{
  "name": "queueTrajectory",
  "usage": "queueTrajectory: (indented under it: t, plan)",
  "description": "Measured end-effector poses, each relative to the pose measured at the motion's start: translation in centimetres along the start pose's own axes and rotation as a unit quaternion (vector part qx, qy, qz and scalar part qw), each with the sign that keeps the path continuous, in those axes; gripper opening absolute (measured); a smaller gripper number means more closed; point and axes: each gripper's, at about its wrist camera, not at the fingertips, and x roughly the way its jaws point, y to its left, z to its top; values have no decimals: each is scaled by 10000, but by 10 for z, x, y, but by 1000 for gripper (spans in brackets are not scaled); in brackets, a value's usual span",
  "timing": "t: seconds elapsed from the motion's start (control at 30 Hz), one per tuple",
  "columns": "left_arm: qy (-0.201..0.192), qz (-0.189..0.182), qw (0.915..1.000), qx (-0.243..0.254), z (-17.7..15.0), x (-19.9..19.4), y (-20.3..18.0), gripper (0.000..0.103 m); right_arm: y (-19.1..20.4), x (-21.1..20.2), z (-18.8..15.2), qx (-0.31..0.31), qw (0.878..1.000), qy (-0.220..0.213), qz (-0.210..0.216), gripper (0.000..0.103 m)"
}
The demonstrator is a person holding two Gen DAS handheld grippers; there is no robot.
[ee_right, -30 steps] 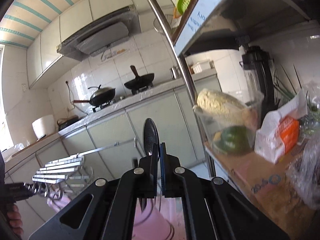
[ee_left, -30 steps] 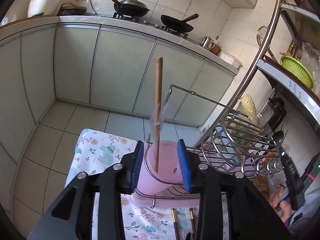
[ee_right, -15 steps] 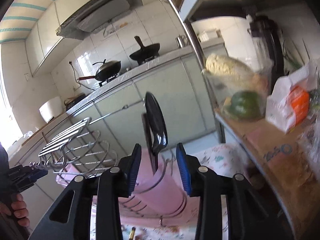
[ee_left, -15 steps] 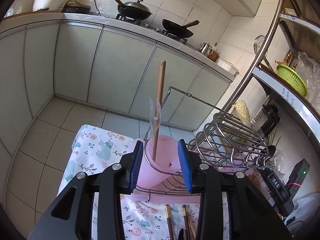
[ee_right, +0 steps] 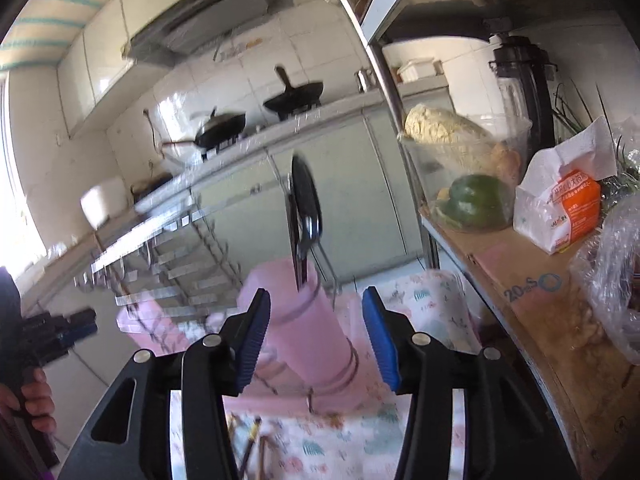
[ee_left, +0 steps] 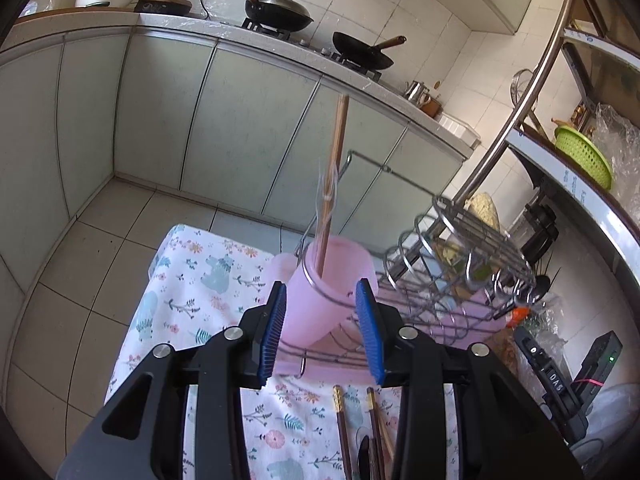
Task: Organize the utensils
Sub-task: 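Drop the fork into the pink cup with the left tool while the right tool drops the spoon, then reach the left tool toward a gold-tipped chopstick while the right tool grasps a wooden chopstick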
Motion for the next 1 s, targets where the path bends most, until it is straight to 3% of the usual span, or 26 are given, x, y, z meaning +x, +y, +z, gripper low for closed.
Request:
queueTrajectory:
  t: [0.13, 0.43, 0.73, 1.0]
  plan:
    - [167, 28, 9998, 57, -11, 3, -1, 36, 6, 3, -21, -321, 9990, 253, -167, 47]
    - [652, 102, 9976, 196, -44, 15, -6, 36, 9, 8, -53, -404, 9957, 774, -319, 47]
    - [1089, 149, 9935, 302, -77, 23, -8, 36, 10, 13, -70, -265, 9909, 1316, -41, 46]
    - [1741, 30, 9844, 264, -100, 47, -14, 34, 9, 25, -85, 43, 9806, 1919, 394, 34]
